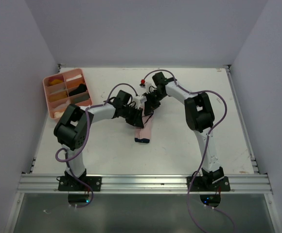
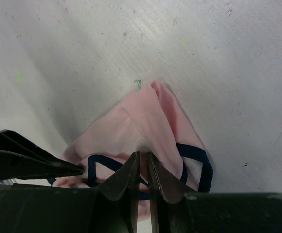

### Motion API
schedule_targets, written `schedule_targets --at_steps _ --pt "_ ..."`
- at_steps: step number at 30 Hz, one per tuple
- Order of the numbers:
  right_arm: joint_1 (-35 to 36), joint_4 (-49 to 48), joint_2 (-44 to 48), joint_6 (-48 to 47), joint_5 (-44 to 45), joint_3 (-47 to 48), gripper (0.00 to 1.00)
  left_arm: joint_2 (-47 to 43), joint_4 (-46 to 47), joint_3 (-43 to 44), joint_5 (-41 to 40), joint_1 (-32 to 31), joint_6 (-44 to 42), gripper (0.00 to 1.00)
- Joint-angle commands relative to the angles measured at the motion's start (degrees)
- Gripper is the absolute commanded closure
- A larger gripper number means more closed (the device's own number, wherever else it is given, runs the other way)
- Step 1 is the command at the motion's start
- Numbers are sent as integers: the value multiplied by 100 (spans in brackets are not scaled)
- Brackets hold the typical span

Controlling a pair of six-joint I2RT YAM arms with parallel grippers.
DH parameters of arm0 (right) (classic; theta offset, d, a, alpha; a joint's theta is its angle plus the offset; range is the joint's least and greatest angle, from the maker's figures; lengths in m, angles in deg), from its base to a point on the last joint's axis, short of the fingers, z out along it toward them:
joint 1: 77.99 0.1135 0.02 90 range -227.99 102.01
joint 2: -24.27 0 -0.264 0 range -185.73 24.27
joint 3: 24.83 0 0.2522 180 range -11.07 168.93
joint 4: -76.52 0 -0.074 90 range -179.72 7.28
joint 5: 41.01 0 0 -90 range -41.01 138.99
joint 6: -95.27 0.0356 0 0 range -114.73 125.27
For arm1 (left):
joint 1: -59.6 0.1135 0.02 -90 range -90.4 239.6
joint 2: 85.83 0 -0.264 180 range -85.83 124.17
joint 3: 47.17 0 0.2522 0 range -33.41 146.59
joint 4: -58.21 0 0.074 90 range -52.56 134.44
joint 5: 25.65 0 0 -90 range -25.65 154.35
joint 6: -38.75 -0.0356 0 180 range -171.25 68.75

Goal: Roll the underwear
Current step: Fold the underwear

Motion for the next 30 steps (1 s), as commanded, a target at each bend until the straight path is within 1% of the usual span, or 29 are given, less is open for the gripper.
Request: schedule_targets --at_steps 1,4,8,13,14,19,20,21,26,30 --pt "8 196 -165 -171 268 127 83 -4 190 -39 355 5 205 70" --pt "8 187 -174 -171 259 127 83 -75 278 -110 426 5 267 70" --pt "8 187 -165 -171 268 118 83 -102 331 -92 487 14 293 73" --pt "8 196 -130 -197 268 92 83 -23 419 -75 575 5 381 72" --pt "8 205 -130 -197 277 83 83 -14 436 -66 610 14 381 76" --pt "8 196 -130 -215 268 39 84 30 542 -57 698 14 451 89" --pt "8 187 -130 -215 268 39 84 30 551 -57 699 5 460 95" --pt "8 187 -130 -215 259 39 84 30 551 -66 707 23 460 100" --pt "8 187 -148 -224 268 39 84 -40 534 -118 725 67 452 100" --pt "8 179 -148 -250 286 30 84 -277 446 -241 628 233 355 100"
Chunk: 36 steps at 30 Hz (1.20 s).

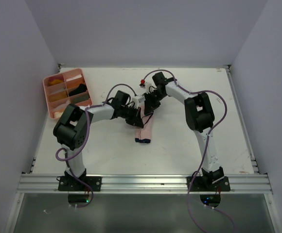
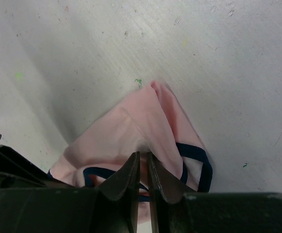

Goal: Roll the underwear
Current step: Fold the underwear

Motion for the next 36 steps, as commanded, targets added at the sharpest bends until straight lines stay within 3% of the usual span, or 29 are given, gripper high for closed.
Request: schedule_targets --at_steps 1,10,21,36 --pt "16 168 -148 -187 288 30 84 -312 17 -130 23 188 -36 100" --pt "8 176 -165 -231 305 4 84 -716 70 -324 -214 294 -317 100" --pt "8 238 -156 -327 305 -5 85 -488 -256 107 -777 258 -994 100" --pt "8 291 -183 -433 305 4 85 -331 8 -165 -1454 232 -1364 100"
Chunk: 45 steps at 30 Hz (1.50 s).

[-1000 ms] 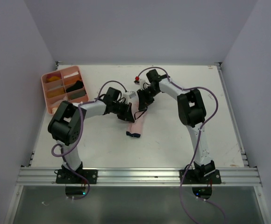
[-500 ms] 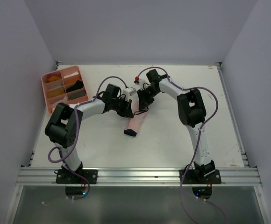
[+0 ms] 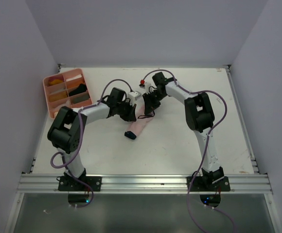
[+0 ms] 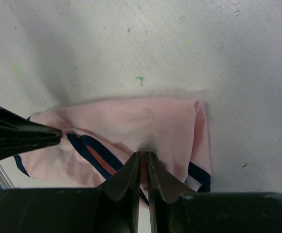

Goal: Roll the underwear
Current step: Fold the underwear

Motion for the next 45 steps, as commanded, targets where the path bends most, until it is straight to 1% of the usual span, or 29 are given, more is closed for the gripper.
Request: schedule_targets --at_steps 1,4,6,7,8,11,15,16,18,19,21,22,23,25,26,28,33,34,35,36,41,44,45 --pt "8 247 -183 -219 292 21 85 177 189 -67 -245 -35 -225 100" --pt "8 352 -113 -254 231 179 85 335 303 -129 -272 -26 -234 100" --pt "8 405 79 -245 248 276 82 466 365 -137 -272 -26 -225 100" --pt "8 423 159 -228 266 381 81 502 391 -146 -263 -35 -234 100" --pt "-10 484 264 -228 301 434 77 529 426 -155 -246 -26 -225 100" --pt "-36 528 730 -219 345 531 73 660 497 -173 -193 0 -181 100" --pt "-89 563 1301 -70 363 356 76 748 559 -199 -166 9 -129 100" --pt "-89 537 1503 148 127 129 76 749 567 -190 -149 9 -85 100" --pt "-89 213 1723 570 -137 -249 79 766 594 -199 -157 9 -58 100" --pt "-89 12 1803 1199 -452 -721 80 775 585 -199 -149 9 -50 100" --pt "-72 -603 1979 1765 -735 -1207 82 792 611 -216 -157 18 -41 100" --pt "-54 -832 2023 2298 -884 -1696 82 793 620 -234 -166 18 125 100" --pt "-54 -1269 2093 2539 -938 -1953 84 810 620 -234 -175 18 152 100" --pt "-19 -1737 2172 3152 -947 -2602 84 836 603 -243 -184 18 231 100" --pt "-1 -2079 2199 3295 -904 -2772 84 854 594 -252 -166 27 240 100" --pt "60 -2318 2155 3603 -895 -3088 84 863 611 -278 -166 36 302 100" --pt "95 -2987 1779 4131 -868 -3397 84 828 646 -296 -149 44 363 100" --pt "95 -3048 1742 4332 -894 -3458 84 828 646 -296 -140 44 381 100" --pt "87 -3397 1725 4499 -1008 -3546 85 845 646 -296 -131 53 407 100" --pt "69 -3444 1733 4579 -1017 -3590 85 854 646 -296 -114 45 434 100" --pt "60 -3567 2294 4694 -1219 -3792 87 828 647 -348 -114 53 425 100" --pt "69 -3997 2612 5185 -1290 -4056 86 828 655 -366 -87 53 460 100" --pt "69 -4146 2629 5535 -1290 -4109 86 828 664 -375 -87 53 478 100"
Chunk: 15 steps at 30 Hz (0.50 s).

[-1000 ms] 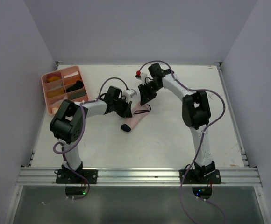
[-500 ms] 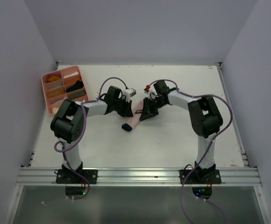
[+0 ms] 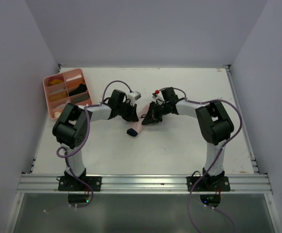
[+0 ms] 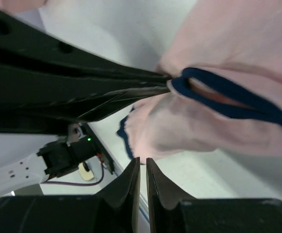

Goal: Roll the underwear
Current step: Fold the underwear

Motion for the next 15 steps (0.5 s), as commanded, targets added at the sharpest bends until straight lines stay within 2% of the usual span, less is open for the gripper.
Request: schedule_targets --at_steps 1,5,15 --pt "-12 -1042 560 928 -297 -218 85 272 -247 -231 -262 7 -14 100" --pt "-12 -1178 394 1088 -114 -237 85 290 -273 -196 -253 16 -5 100" --pt "6 -581 -844 114 783 121 86 185 -230 -257 -209 34 91 100"
